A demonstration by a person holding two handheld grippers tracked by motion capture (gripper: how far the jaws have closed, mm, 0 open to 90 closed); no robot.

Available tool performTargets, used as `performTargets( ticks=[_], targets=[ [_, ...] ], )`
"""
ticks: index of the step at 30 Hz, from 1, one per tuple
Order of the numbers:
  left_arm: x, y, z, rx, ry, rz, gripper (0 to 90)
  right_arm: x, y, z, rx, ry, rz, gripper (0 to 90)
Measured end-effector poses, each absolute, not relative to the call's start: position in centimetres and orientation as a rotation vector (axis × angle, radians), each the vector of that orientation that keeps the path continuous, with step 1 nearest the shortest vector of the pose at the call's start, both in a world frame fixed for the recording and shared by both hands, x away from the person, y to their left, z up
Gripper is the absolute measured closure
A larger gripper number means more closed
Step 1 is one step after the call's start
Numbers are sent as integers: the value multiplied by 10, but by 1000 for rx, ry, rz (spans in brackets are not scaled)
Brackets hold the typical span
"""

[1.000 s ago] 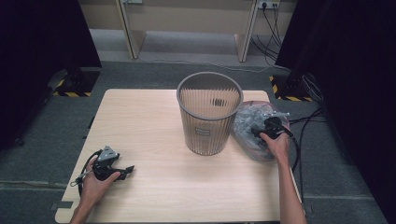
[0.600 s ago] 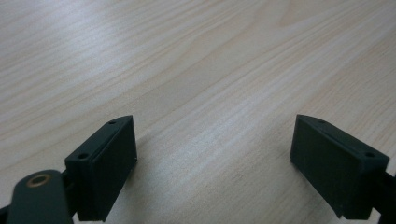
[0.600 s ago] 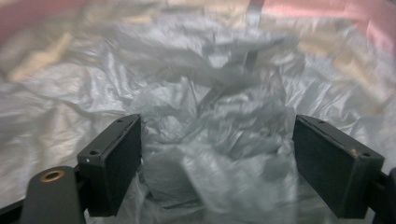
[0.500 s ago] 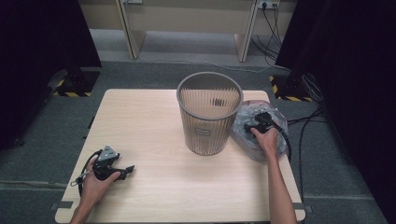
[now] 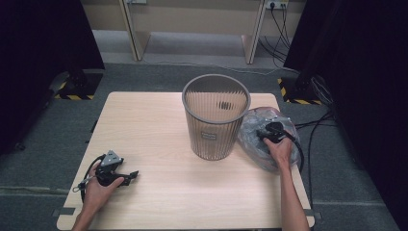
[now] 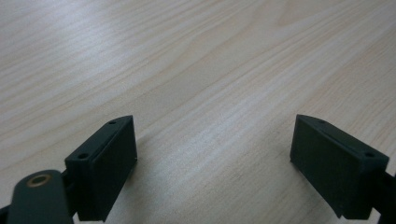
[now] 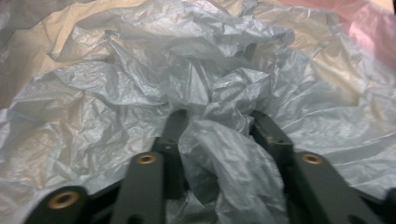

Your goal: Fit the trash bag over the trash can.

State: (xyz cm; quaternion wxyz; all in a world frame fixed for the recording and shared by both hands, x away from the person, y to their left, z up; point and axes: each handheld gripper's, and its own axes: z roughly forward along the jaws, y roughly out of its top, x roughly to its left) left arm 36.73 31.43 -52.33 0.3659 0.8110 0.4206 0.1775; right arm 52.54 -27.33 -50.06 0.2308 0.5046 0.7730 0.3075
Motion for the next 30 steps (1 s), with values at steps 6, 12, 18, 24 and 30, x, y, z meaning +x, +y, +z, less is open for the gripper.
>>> performTargets(
  ticks=[6, 12, 18, 24, 30],
  targets=[
    [367, 314, -523, 2085, 1080, 457, 135, 517, -282, -488, 1336, 2089, 890, 706],
    [368, 314, -523, 2086, 1077, 455, 135, 509, -290, -463, 1309, 2046, 943, 714],
    [370, 317, -523, 2092, 1056, 438, 132, 501, -298, -425, 1265, 2004, 1016, 713],
    [370, 316, -523, 2092, 1043, 391, 68, 486, -304, -376, 1213, 2004, 1071, 711],
    [366, 310, -523, 2124, 1012, 412, 74, 477, -303, -340, 1169, 2024, 1084, 709]
  ],
)
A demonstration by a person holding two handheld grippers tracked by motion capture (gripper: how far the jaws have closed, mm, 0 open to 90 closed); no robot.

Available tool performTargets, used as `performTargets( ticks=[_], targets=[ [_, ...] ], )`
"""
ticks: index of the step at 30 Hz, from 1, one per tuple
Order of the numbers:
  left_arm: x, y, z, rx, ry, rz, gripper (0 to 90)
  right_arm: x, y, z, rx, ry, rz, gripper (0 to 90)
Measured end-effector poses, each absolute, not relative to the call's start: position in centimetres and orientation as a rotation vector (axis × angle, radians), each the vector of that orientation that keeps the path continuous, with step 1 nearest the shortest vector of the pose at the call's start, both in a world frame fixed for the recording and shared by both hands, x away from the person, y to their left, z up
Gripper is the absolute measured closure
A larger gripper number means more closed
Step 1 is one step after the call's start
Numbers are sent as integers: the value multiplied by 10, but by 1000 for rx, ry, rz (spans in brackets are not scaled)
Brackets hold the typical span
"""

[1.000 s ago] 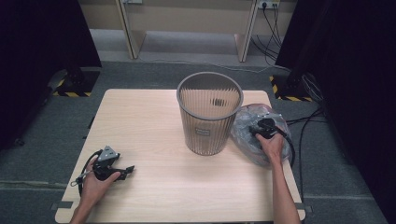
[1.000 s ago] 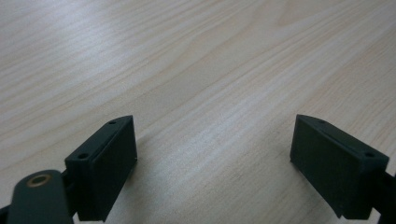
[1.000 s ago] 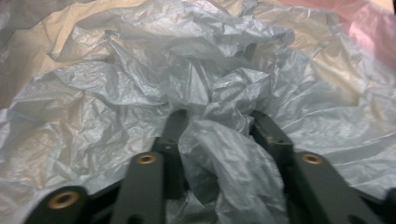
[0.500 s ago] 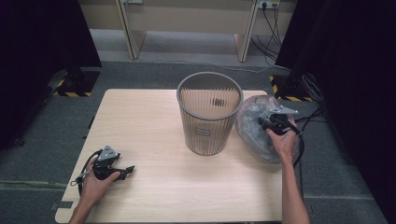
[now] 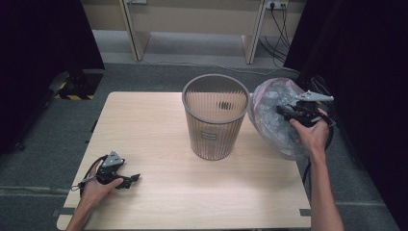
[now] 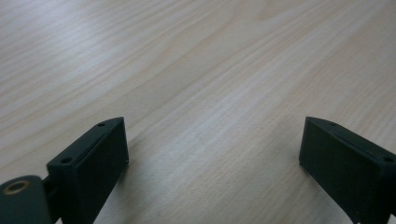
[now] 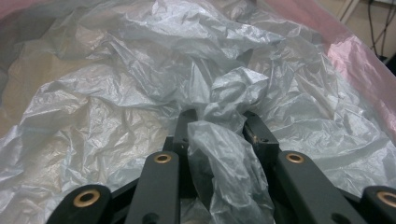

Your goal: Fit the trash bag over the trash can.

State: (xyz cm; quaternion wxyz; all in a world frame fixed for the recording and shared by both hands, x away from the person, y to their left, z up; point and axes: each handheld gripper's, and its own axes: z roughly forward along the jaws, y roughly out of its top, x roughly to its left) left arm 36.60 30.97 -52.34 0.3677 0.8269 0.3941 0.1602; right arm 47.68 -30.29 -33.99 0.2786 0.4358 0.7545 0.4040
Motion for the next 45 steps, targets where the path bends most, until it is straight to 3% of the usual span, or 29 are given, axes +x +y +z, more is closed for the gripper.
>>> performTargets(
  ticks=[3, 7, 25, 45],
  targets=[
    [365, 309, -520, 2134, 988, 397, 190, 476, -301, -330, 1163, 2043, 1083, 709],
    [365, 306, -513, 2118, 968, 353, 184, 478, -298, -321, 1158, 2058, 1060, 708],
    [361, 286, -451, 1976, 886, 401, 152, 479, -295, -259, 1083, 2030, 1085, 708],
    [366, 254, -394, 1860, 881, 419, 148, 481, -183, -218, 766, 2209, 1201, 706]
  ],
)
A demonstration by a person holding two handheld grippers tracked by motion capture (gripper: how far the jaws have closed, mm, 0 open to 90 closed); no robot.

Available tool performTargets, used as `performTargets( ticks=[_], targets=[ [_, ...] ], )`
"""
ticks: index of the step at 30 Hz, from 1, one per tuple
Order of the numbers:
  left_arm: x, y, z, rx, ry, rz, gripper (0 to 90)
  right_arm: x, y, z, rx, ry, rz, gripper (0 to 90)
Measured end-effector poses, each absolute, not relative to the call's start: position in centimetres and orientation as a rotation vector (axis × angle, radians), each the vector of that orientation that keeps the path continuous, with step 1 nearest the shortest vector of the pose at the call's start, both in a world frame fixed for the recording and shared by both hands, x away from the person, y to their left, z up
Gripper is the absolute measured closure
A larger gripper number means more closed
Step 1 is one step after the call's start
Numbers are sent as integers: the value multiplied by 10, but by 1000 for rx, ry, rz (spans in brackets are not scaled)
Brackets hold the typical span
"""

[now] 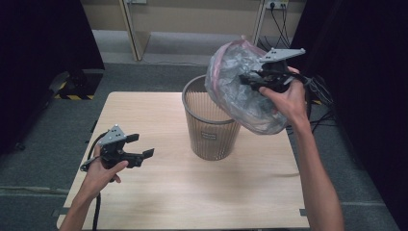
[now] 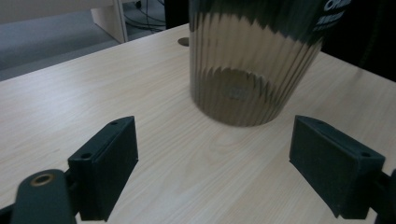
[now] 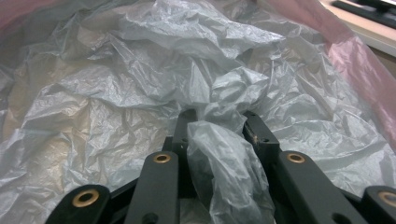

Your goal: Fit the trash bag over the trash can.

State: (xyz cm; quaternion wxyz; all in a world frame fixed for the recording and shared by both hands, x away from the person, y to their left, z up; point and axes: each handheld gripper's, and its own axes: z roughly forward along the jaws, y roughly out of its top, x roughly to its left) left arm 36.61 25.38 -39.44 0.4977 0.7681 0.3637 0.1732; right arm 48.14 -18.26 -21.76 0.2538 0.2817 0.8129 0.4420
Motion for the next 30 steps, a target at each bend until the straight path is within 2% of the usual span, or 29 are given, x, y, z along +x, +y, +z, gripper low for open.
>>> performTargets(
  ticks=[12, 21, 24, 25, 26, 27, 28, 30],
  targets=[
    [370, 258, -392, 1836, 900, 419, 149, 487, -116, -212, 599, 2363, 1212, 703],
    [371, 263, -398, 1842, 901, 419, 149, 496, -82, -234, 562, 2469, 1118, 680],
    [370, 262, -396, 1834, 897, 426, 149, 497, -78, -238, 569, 2495, 1113, 589],
    [370, 262, -395, 1831, 892, 422, 149, 497, -78, -237, 583, 2501, 1111, 531],
    [369, 261, -394, 1826, 887, 419, 149, 496, -81, -234, 592, 2476, 1145, 425],
    [369, 261, -393, 1822, 882, 420, 149, 496, -81, -234, 592, 2476, 1145, 425],
    [369, 258, -391, 1832, 869, 428, 149, 495, -88, -227, 604, 2453, 1206, 346],
    [369, 257, -390, 1834, 860, 426, 149, 494, -93, -223, 609, 2437, 1231, 322]
  ],
)
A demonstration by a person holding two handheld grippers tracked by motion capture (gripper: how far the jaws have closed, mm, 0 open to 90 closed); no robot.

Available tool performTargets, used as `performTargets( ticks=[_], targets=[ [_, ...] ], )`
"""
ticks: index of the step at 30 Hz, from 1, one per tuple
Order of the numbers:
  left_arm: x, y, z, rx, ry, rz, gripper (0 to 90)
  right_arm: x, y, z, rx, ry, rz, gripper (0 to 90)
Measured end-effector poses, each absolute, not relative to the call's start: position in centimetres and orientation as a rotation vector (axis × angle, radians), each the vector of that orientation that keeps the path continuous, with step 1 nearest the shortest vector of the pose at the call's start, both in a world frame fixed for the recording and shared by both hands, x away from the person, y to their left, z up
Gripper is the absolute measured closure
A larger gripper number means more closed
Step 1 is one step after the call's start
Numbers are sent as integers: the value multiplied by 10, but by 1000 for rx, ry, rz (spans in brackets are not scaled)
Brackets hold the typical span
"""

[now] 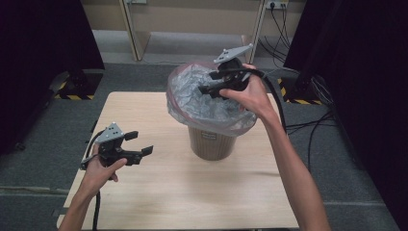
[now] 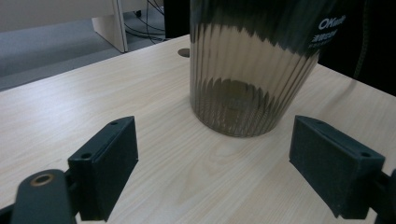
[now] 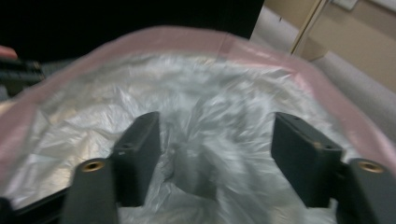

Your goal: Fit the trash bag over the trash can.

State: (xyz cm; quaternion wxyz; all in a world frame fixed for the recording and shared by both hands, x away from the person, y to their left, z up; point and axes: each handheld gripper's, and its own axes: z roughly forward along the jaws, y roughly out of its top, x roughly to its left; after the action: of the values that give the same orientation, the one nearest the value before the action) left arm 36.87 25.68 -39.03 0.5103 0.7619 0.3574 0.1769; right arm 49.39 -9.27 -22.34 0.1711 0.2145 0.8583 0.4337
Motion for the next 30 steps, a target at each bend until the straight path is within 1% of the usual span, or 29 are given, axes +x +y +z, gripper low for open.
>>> performTargets(
  ticks=[2, 6, 9, 14, 19, 30],
  targets=[
    [369, 254, -389, 1836, 852, 423, 149, 491, -105, -214, 614, 2392, 1284, 299],
    [369, 249, -385, 1828, 834, 417, 149, 485, -132, -201, 648, 2306, 1307, 308],
    [370, 246, -379, 1812, 826, 394, 149, 486, -152, -199, 716, 2250, 1260, 316],
    [371, 241, -367, 1786, 814, 380, 149, 494, -176, -211, 829, 2199, 1215, 330],
    [372, 237, -354, 1773, 796, 378, 149, 505, -196, -226, 923, 2159, 1186, 378],
    [376, 230, -326, 1713, 772, 366, 148, 522, -207, -250, 998, 2148, 1174, 397]
  ],
)
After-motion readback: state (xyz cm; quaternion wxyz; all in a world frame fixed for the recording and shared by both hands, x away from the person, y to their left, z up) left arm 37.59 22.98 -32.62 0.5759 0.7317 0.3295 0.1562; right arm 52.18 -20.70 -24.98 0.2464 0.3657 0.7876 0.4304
